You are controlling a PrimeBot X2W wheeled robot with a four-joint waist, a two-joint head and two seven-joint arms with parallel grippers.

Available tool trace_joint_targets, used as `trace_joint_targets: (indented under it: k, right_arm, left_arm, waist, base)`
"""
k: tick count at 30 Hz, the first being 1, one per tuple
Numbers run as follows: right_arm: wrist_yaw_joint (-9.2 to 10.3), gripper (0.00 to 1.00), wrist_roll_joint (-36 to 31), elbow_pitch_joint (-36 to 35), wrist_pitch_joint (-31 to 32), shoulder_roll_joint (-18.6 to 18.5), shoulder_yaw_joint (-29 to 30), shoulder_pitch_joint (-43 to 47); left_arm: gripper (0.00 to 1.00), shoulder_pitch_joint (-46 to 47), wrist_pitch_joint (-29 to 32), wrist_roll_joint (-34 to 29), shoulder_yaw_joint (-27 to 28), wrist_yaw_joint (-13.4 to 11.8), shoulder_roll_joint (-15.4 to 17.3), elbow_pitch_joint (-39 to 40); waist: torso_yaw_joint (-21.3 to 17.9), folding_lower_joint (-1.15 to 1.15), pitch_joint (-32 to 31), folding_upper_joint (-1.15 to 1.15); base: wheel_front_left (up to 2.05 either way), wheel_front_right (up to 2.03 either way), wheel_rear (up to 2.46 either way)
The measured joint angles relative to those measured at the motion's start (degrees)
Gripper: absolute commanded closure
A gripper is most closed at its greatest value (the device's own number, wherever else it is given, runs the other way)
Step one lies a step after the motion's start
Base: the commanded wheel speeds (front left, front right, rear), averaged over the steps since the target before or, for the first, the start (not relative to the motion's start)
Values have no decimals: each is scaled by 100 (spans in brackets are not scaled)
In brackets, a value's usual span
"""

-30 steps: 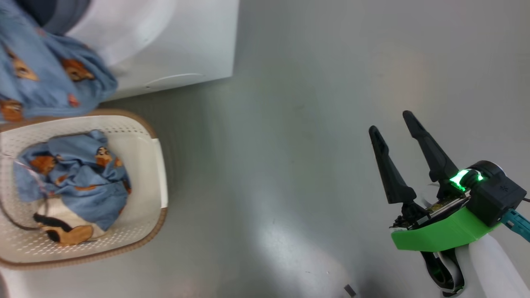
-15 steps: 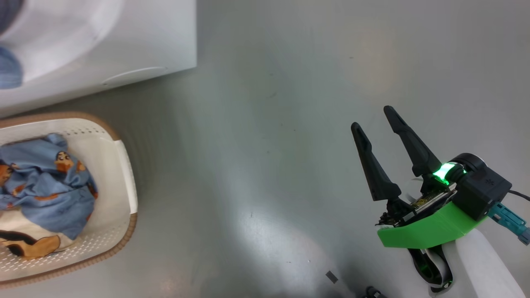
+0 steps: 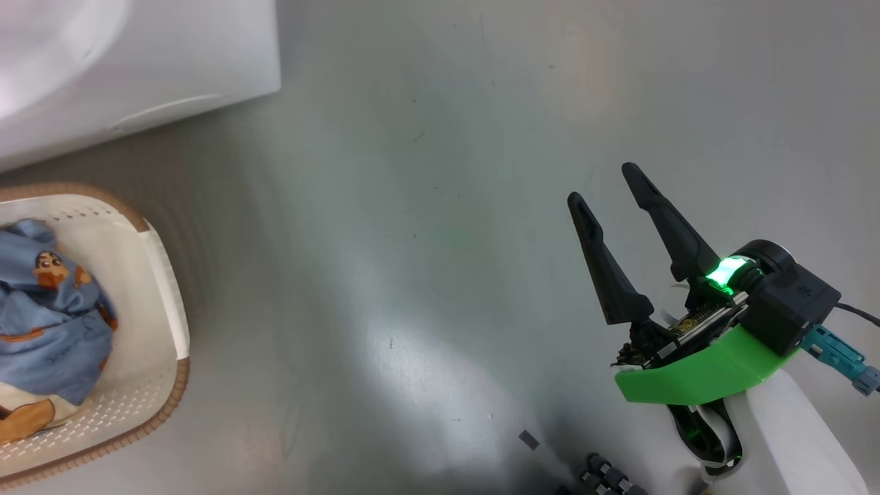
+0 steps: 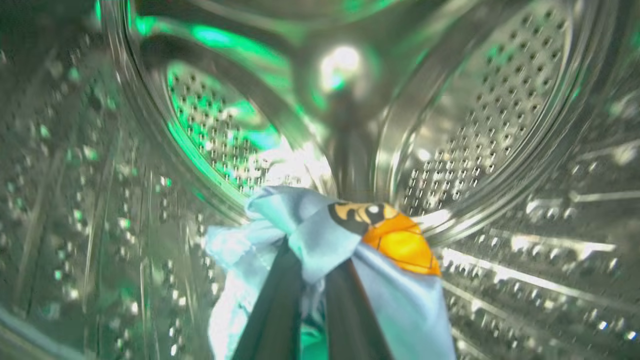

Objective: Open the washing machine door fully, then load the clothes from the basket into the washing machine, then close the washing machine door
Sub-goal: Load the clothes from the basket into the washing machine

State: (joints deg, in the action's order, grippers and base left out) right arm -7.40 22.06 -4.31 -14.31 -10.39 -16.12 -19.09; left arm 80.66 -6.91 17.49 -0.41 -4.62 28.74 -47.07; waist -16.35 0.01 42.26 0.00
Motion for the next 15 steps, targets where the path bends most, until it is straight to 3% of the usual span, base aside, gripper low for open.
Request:
trace_joint_targets:
  k: [9, 10, 11, 15]
  right_arm:
    - [0, 0, 98, 0, 0, -3, 7, -19]
    - [0, 0, 122, 0, 0, -3, 8, -38]
    - [0, 0, 127, 1, 0, -7, 11, -76]
    - [0, 0, 127, -5, 0, -21, 24, -142]
  left_arm:
    - [100, 159, 137, 57, -58, 45, -14, -420]
    - [75, 161, 145, 64, -71, 77, -16, -437]
    - [3, 162, 151, 64, -86, 82, -29, -439]
    - [0, 160, 88, 104, -120, 82, -82, -439]
  waist:
    - [45, 0, 139, 0]
    - [63, -1, 146, 0]
    - [83, -1, 153, 0]
    - [165, -1, 173, 0]
  base:
    - [0, 0, 0]
    - [0, 0, 0]
    - [0, 0, 0]
    - [0, 0, 0]
